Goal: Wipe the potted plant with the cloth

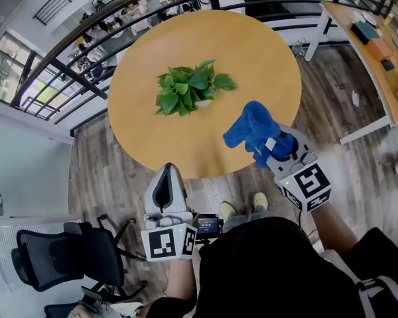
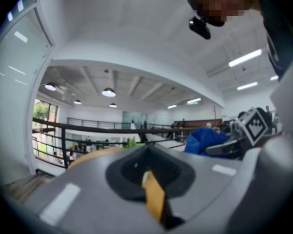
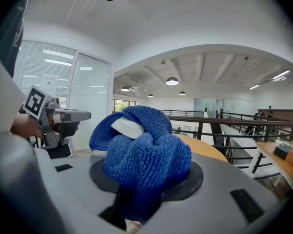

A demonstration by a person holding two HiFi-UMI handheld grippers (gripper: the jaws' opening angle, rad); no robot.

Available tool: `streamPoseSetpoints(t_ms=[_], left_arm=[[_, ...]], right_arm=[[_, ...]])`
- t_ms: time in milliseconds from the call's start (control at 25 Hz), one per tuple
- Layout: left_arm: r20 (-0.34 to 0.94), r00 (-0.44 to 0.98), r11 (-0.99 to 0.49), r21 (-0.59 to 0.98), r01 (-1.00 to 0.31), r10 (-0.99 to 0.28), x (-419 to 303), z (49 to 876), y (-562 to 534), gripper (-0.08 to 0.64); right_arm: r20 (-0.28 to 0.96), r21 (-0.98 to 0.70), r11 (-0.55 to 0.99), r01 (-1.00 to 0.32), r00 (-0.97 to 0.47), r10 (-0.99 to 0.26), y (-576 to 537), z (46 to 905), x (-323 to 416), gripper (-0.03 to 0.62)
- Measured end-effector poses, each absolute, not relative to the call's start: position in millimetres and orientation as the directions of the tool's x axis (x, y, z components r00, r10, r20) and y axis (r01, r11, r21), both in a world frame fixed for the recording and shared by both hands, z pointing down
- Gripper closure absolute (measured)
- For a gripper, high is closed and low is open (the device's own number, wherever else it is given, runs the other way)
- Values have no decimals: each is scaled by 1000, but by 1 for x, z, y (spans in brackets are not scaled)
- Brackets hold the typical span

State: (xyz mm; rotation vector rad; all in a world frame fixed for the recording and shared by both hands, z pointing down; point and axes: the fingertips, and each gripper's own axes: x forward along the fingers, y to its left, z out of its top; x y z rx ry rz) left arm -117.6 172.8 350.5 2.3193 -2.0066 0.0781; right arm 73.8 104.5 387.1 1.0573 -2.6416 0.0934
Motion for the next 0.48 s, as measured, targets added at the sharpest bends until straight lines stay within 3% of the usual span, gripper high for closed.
streamPoseSetpoints(t_ms=[480], left_arm=[[87, 161, -161, 8, -987, -983, -108, 352, 160, 560]], right_arm=[[291, 35, 728, -685, -689, -663, 99, 394, 77, 419]])
